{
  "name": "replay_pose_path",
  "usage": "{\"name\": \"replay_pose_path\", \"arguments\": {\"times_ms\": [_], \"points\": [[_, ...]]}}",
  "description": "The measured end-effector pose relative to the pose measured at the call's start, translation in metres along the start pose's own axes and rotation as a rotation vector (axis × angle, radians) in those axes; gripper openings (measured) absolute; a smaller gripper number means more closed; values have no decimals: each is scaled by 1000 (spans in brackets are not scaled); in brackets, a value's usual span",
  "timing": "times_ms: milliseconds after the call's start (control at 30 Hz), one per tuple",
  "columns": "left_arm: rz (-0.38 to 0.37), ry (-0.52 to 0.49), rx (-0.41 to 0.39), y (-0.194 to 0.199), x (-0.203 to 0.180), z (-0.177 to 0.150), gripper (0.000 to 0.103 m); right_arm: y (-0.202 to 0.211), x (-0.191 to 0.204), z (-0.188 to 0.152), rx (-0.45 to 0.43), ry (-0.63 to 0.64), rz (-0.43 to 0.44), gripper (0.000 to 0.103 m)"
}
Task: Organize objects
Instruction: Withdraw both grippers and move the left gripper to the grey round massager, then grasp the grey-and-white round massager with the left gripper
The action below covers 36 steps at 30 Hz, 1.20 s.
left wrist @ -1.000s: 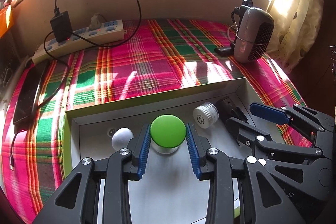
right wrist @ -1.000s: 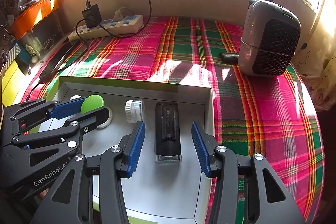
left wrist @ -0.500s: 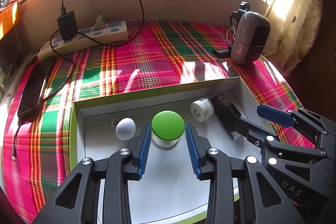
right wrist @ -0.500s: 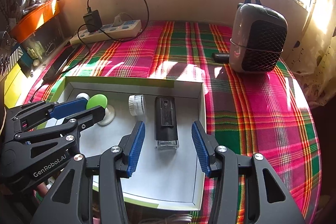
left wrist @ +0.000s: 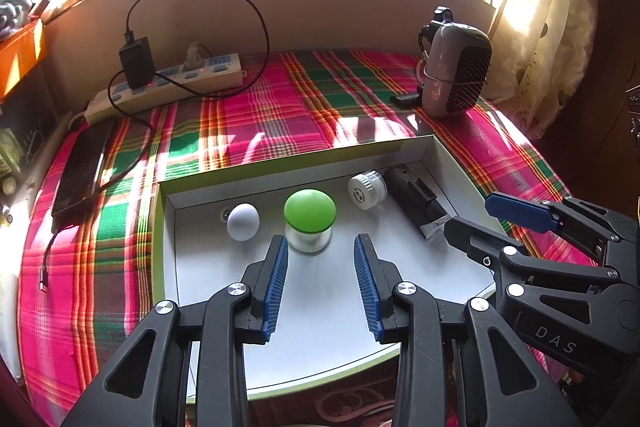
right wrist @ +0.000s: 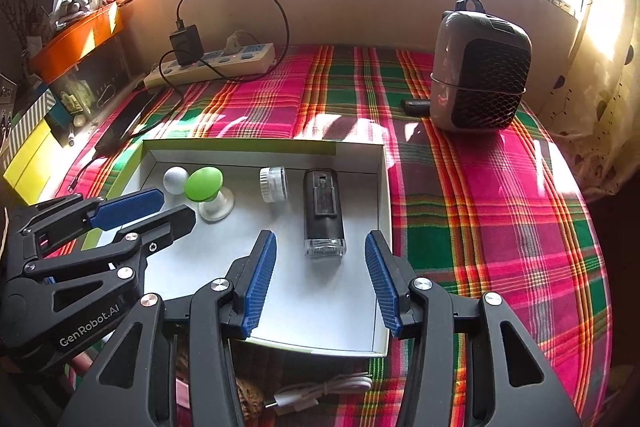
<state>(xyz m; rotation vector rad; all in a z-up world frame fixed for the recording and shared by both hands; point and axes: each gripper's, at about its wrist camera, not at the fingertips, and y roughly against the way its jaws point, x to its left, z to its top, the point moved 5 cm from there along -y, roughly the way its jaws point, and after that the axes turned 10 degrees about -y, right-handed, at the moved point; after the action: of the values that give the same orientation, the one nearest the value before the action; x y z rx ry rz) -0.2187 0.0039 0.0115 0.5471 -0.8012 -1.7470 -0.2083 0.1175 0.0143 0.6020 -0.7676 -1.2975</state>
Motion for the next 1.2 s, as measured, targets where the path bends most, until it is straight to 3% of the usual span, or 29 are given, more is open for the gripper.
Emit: {"name": "replay_pose_path", "arguments": {"times_ms": [667, 1200], "points": [[1, 102, -75, 70, 19, -69, 32, 48, -1, -47, -53, 21, 47, 48], [-67, 120, 5, 53, 6, -106, 33, 52, -2, -88, -18, 31, 71, 48]]}}
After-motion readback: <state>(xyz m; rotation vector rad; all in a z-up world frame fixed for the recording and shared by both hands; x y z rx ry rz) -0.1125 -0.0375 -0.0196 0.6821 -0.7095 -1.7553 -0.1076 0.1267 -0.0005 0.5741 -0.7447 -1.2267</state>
